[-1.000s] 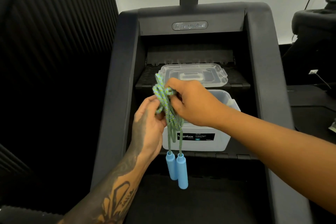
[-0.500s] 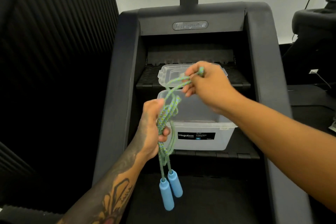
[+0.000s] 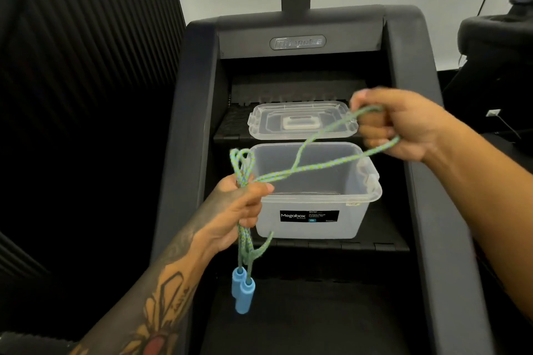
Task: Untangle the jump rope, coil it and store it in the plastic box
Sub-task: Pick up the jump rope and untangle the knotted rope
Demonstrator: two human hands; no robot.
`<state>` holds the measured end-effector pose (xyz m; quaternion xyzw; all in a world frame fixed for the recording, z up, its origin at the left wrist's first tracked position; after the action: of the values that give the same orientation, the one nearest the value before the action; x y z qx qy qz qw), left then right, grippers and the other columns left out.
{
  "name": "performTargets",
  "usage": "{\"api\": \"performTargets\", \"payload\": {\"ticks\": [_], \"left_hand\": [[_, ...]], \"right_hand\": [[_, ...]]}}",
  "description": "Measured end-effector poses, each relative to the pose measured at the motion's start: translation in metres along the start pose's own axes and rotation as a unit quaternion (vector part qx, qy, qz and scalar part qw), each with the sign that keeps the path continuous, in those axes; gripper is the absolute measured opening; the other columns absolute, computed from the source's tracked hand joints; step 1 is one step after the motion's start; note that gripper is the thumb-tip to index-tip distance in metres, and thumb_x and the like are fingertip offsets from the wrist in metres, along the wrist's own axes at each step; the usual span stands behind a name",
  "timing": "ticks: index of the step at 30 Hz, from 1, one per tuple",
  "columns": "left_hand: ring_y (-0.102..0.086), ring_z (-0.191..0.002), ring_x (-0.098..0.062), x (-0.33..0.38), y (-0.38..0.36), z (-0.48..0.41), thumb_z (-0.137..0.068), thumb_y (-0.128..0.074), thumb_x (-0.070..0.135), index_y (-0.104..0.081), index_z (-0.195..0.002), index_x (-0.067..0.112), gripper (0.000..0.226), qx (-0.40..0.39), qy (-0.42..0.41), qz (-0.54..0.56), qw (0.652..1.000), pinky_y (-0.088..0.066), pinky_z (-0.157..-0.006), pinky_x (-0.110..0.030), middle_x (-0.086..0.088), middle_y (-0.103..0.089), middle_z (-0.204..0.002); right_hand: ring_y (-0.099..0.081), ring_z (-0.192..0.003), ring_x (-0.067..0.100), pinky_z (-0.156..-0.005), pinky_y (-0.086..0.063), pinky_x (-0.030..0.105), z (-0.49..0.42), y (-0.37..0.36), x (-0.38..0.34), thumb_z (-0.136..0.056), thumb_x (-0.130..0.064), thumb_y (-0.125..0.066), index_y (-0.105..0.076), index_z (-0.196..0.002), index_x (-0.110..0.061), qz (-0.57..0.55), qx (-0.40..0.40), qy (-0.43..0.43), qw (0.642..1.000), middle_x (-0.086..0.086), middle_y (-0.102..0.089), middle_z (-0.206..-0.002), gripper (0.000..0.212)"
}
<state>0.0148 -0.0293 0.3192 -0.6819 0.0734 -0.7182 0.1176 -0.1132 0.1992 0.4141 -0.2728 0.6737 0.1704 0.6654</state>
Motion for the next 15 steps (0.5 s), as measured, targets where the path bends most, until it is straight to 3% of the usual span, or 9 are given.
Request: {"api": "performTargets", "payload": {"ticks": [1,3,6,8,11,13,15], "left_hand": [[-0.022,-0.039,-0.007,0.003,0.0,0.001,-0.067,-0.067,0.014,-0.041,-0.064,0.021,0.027,-0.022,0.011,0.05,0.998,-0.013,-0.038,-0.019,0.004,-0.025,-0.053],[-0.026,-0.038,-0.009,0.009,0.001,-0.002,-0.067,-0.063,0.012,-0.039,-0.062,0.019,0.026,-0.003,0.015,0.089,0.996,-0.018,-0.037,-0.018,0.001,-0.026,-0.052],[-0.033,-0.039,-0.016,0.013,0.004,-0.006,-0.092,-0.05,0.009,-0.037,-0.06,0.017,0.035,0.129,-0.035,-0.041,0.99,-0.041,-0.039,-0.025,0.0,-0.027,-0.049],[-0.047,-0.044,-0.023,0.014,0.003,-0.008,-0.098,-0.046,0.021,-0.039,-0.061,0.016,0.038,0.15,-0.042,-0.076,0.985,-0.055,-0.058,-0.043,-0.001,-0.031,-0.048],[-0.054,-0.054,-0.025,0.022,0.0,-0.007,-0.099,-0.043,0.03,-0.042,-0.063,0.017,0.038,0.155,-0.038,-0.1,0.982,-0.054,-0.073,-0.053,-0.002,-0.04,-0.05],[-0.044,-0.049,-0.022,0.029,-0.003,-0.007,-0.099,-0.043,0.03,-0.041,-0.064,0.016,0.038,0.149,-0.045,-0.1,0.983,-0.055,-0.07,-0.053,-0.001,-0.037,-0.05],[-0.035,-0.044,-0.017,0.031,-0.006,-0.008,-0.099,-0.043,0.03,-0.04,-0.063,0.017,0.039,0.143,-0.052,-0.107,0.982,-0.055,-0.059,-0.045,0.0,-0.032,-0.049]], "right_hand": [[-0.022,-0.033,0.007,-0.036,-0.023,0.013,0.005,0.004,0.005,-0.073,-0.026,-0.071,-0.054,-0.071,-0.005,0.086,-0.055,-0.036,0.994,-0.002,-0.023,-0.042,0.027],[-0.029,-0.039,0.018,-0.039,-0.033,0.02,0.015,0.012,0.014,-0.065,-0.032,-0.08,-0.057,-0.069,0.001,0.289,-0.14,-0.089,0.943,0.01,-0.031,-0.049,0.041],[-0.032,-0.057,0.032,-0.054,-0.035,0.033,0.02,0.017,0.024,-0.061,-0.042,-0.082,-0.058,-0.057,-0.007,0.473,-0.186,-0.149,0.848,0.017,-0.038,-0.058,0.042],[-0.038,-0.059,0.028,-0.058,-0.04,0.038,0.018,0.02,0.028,-0.056,-0.049,-0.083,-0.061,-0.055,-0.013,0.539,-0.187,-0.183,0.801,0.013,-0.046,-0.057,0.043],[-0.048,-0.061,0.016,-0.071,-0.054,0.042,0.017,0.018,0.036,-0.066,-0.045,-0.08,-0.066,-0.054,-0.02,0.637,-0.185,-0.243,0.708,-0.012,-0.05,-0.044,0.031],[-0.051,-0.063,0.014,-0.073,-0.056,0.04,0.019,0.009,0.042,-0.072,-0.043,-0.077,-0.067,-0.057,-0.022,0.649,-0.193,-0.258,0.689,-0.014,-0.053,-0.046,0.028],[-0.048,-0.058,0.014,-0.061,-0.051,0.031,0.021,-0.001,0.044,-0.08,-0.04,-0.071,-0.064,-0.06,-0.02,0.642,-0.196,-0.241,0.701,-0.009,-0.049,-0.051,0.029]]}}
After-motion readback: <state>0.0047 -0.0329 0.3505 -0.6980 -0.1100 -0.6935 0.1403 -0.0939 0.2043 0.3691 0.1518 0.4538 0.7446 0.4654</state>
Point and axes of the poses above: each hand's wrist, its own z-axis away from the middle knuckle, its own y-axis out of the back of the hand, x = y × z, the point moved 3 cm from there along -z, towards the middle knuckle
